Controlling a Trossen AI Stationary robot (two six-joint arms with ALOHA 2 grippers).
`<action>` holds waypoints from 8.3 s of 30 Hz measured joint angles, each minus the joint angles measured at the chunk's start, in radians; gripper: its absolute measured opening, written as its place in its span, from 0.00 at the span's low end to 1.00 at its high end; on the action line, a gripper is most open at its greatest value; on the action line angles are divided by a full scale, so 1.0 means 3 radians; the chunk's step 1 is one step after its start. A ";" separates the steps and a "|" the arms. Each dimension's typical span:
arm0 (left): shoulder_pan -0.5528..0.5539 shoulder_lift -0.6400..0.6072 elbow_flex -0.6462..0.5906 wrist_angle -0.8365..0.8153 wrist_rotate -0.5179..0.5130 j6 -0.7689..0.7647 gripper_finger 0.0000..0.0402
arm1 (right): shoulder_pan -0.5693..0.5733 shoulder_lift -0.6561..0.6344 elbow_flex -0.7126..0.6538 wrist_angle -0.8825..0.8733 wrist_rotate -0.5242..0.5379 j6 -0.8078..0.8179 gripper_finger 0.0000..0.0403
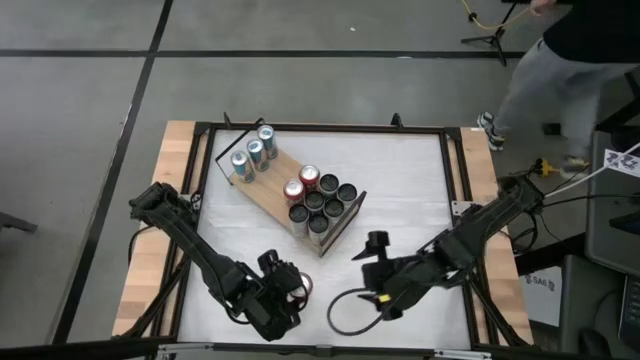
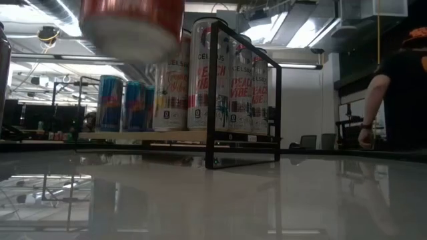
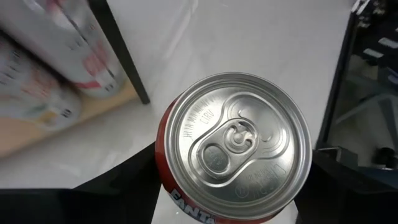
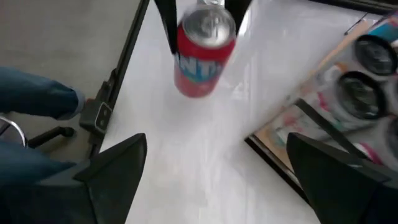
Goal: Place canned beverage on shelf
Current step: Put the red soda can on the shelf aligned with the other red soda cans, then put the red-silver soda can on the shelf
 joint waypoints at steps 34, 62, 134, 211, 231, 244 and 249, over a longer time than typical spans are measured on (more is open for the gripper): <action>0.0236 -0.0435 0.1548 -0.2074 -0.0465 0.0306 0.69 | 0.0000 -0.1120 0.0003 -0.1130 0.0477 -0.0001 0.95; 0.0625 -0.2456 -0.1714 -0.0435 -0.0220 0.0859 0.69 | -0.0003 -0.2650 -0.2038 0.0805 0.0324 0.0000 0.95; 0.2804 -0.2430 -0.3133 0.1650 0.2088 0.3290 0.81 | -0.0830 -0.2740 -0.2773 0.1884 -0.0551 0.0010 0.95; 0.2656 -0.2798 -0.2679 0.1637 0.2100 0.3068 0.99 | -0.0829 -0.2738 -0.2771 0.1851 -0.0550 0.0009 0.95; 0.1687 -0.2892 -0.2437 0.1654 0.1975 0.1360 0.99 | -0.0830 -0.2738 -0.2771 0.1844 -0.0550 -0.0259 0.95; 0.0635 -0.2847 -0.2437 0.1654 0.1573 0.1176 0.99 | -0.0830 -0.2727 -0.2771 0.1672 -0.0550 -0.0258 0.95; 0.0138 -0.2711 -0.2436 0.1607 0.1284 0.1099 0.99 | -0.0830 -0.2720 -0.2771 0.1674 -0.0550 -0.0257 0.95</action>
